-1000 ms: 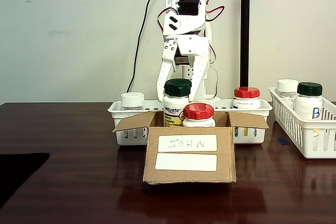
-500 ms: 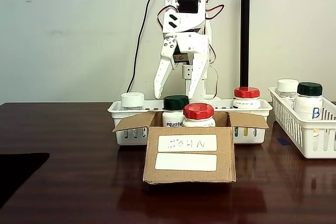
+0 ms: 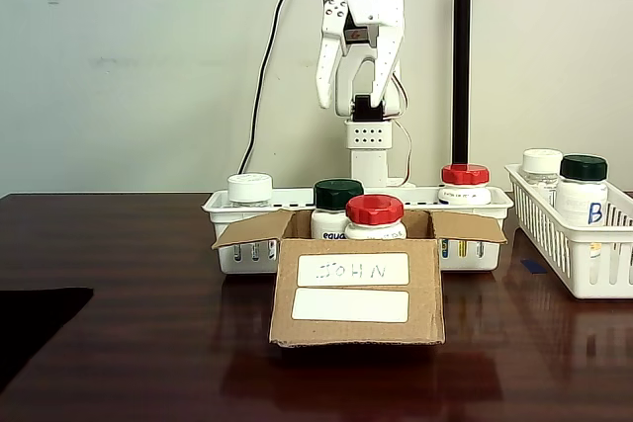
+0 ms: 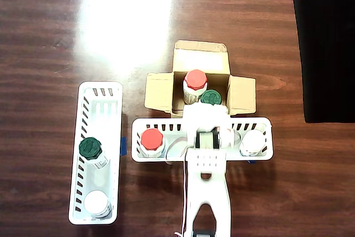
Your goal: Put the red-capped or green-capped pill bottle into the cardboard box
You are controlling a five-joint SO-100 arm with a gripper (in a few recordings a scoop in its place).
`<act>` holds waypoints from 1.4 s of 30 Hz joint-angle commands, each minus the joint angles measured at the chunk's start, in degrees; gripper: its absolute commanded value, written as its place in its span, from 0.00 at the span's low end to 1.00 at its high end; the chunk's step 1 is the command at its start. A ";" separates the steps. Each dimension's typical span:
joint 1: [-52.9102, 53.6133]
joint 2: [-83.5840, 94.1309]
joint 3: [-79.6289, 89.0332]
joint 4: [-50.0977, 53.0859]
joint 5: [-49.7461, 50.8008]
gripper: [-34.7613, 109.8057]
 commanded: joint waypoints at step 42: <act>-2.90 83.94 77.08 -3.60 6.33 0.24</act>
